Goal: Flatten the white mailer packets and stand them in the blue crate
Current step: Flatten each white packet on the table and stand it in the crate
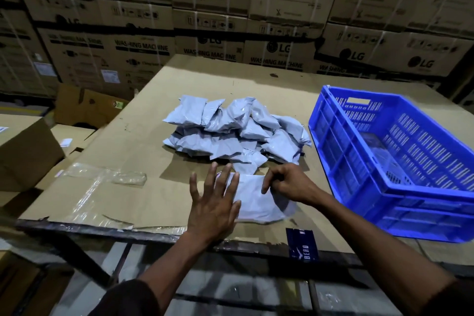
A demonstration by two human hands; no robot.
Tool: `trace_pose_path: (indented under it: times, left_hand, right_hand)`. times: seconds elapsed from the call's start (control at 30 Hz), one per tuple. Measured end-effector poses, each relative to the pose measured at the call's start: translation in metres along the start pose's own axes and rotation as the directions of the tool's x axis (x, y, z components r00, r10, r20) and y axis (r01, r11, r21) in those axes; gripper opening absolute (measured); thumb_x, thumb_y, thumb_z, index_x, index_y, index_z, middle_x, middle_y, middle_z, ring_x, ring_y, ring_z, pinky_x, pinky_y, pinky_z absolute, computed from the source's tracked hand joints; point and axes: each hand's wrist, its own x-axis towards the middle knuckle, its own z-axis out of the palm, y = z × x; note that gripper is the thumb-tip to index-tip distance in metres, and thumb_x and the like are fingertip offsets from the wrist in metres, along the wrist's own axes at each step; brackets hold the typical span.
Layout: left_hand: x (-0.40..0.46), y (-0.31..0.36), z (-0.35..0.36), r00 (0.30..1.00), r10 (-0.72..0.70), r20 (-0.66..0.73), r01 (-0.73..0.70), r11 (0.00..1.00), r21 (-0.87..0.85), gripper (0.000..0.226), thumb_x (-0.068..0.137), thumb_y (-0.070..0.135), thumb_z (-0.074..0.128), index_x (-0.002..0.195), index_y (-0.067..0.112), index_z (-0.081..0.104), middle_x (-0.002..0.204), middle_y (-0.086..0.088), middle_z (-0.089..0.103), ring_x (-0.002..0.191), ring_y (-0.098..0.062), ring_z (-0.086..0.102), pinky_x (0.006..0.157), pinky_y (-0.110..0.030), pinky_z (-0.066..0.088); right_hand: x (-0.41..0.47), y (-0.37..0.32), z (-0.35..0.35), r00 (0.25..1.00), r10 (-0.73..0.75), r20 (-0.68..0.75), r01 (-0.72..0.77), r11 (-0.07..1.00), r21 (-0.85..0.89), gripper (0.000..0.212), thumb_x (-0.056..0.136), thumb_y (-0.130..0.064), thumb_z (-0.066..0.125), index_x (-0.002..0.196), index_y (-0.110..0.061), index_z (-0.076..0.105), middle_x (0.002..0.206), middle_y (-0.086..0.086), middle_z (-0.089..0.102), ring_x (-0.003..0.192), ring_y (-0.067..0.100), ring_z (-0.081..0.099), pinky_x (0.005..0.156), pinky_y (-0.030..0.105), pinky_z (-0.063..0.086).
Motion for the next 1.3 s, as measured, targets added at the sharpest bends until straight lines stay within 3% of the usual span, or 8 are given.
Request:
trace_pose_path:
  times: [0.1, 0.2, 0.27, 0.43, 0.7, 0.93, 1.07, 1.3]
  left_hand:
    - [0.000, -0.004, 0.013, 0.975, -0.035, 0.221, 0.036, 0.999, 0.001, 0.061, 0.100, 0.048, 0.042, 0.150, 0.015, 0.051, 0.167, -0.014, 0.029, 0.157, -0.039, 0.015, 0.116, -0.074, 0.016]
    - [-0.007, -0.010, 0.032, 0.923, -0.045, 0.382, 0.051, 0.999, -0.006, 0.062, 0.100, 0.050, 0.033, 0.144, 0.015, 0.058, 0.161, -0.014, 0.041, 0.154, -0.036, 0.023, 0.114, -0.072, 0.024]
    - [-0.010, -0.011, 0.038, 0.915, -0.059, 0.398, 0.069, 0.998, -0.010, 0.062, 0.099, 0.050, 0.032, 0.144, 0.015, 0.058, 0.159, -0.014, 0.044, 0.152, -0.035, 0.028, 0.113, -0.071, 0.027]
    - [0.001, -0.010, 0.038, 0.951, -0.017, 0.310, 0.021, 1.000, -0.009, 0.062, 0.101, 0.043, 0.032, 0.146, 0.008, 0.054, 0.159, -0.015, 0.044, 0.151, -0.034, 0.033, 0.118, -0.067, 0.020]
    - [0.008, -0.017, 0.055, 0.922, 0.012, 0.388, 0.053, 0.986, -0.156, 0.055, 0.100, 0.041, 0.035, 0.145, 0.016, 0.055, 0.151, -0.006, 0.053, 0.141, -0.032, 0.047, 0.109, -0.050, 0.046]
    - [0.005, -0.014, 0.058, 0.904, -0.025, 0.426, 0.105, 0.981, -0.166, 0.054, 0.100, 0.039, 0.032, 0.142, 0.017, 0.058, 0.152, -0.008, 0.053, 0.141, -0.036, 0.047, 0.111, -0.055, 0.043]
    - [0.007, -0.010, 0.054, 0.894, -0.055, 0.445, 0.141, 0.976, -0.163, 0.057, 0.101, 0.042, 0.028, 0.144, 0.018, 0.055, 0.156, -0.007, 0.048, 0.145, -0.039, 0.041, 0.114, -0.057, 0.038]
    - [0.002, -0.010, 0.050, 0.870, -0.069, 0.488, 0.158, 0.977, -0.145, 0.058, 0.100, 0.044, 0.029, 0.145, 0.019, 0.054, 0.157, -0.007, 0.047, 0.144, -0.038, 0.042, 0.112, -0.059, 0.037]
  right_hand:
    - [0.012, 0.009, 0.006, 0.994, 0.091, 0.063, -0.087, 0.994, -0.061, 0.033, 0.079, 0.008, 0.055, 0.079, -0.016, 0.079, 0.081, -0.005, 0.076, 0.079, 0.010, 0.070, 0.074, 0.027, 0.053]
    - [0.013, 0.025, 0.035, 1.000, -0.002, -0.027, -0.013, 0.852, -0.523, 0.027, 0.083, -0.015, 0.053, 0.095, -0.022, 0.076, 0.098, -0.002, 0.075, 0.093, 0.022, 0.067, 0.077, 0.032, 0.048]
    - [0.003, 0.036, 0.065, 0.993, -0.105, -0.054, 0.049, 0.780, -0.624, 0.029, 0.090, -0.030, 0.046, 0.110, -0.023, 0.067, 0.110, 0.000, 0.071, 0.105, 0.026, 0.063, 0.087, 0.041, 0.046]
    - [-0.015, 0.060, 0.117, 1.000, 0.002, -0.002, -0.003, 0.766, -0.642, 0.057, 0.106, -0.049, 0.015, 0.149, -0.024, 0.042, 0.155, -0.006, 0.042, 0.145, 0.021, 0.035, 0.114, 0.053, 0.027]
    - [-0.014, 0.072, 0.122, 1.000, -0.012, -0.004, 0.007, 0.786, -0.618, 0.054, 0.107, -0.046, 0.015, 0.156, -0.028, 0.029, 0.163, -0.011, 0.026, 0.151, 0.013, 0.022, 0.117, 0.046, 0.014]
    - [-0.012, 0.074, 0.120, 0.998, 0.033, 0.057, 0.006, 0.811, -0.586, 0.063, 0.104, -0.054, 0.003, 0.158, -0.029, 0.025, 0.165, -0.014, 0.014, 0.153, 0.011, 0.012, 0.119, 0.045, 0.005]
    - [-0.020, 0.075, 0.111, 0.989, 0.144, 0.017, -0.102, 0.775, -0.624, 0.075, 0.093, -0.069, -0.009, 0.159, -0.036, 0.008, 0.164, -0.018, -0.007, 0.153, 0.010, -0.007, 0.120, 0.055, -0.003]
    - [-0.029, 0.071, 0.108, 0.977, 0.212, 0.017, -0.154, 0.761, -0.630, 0.065, 0.099, -0.067, 0.009, 0.158, -0.040, 0.002, 0.165, -0.021, -0.010, 0.151, 0.007, -0.017, 0.120, 0.057, -0.004]
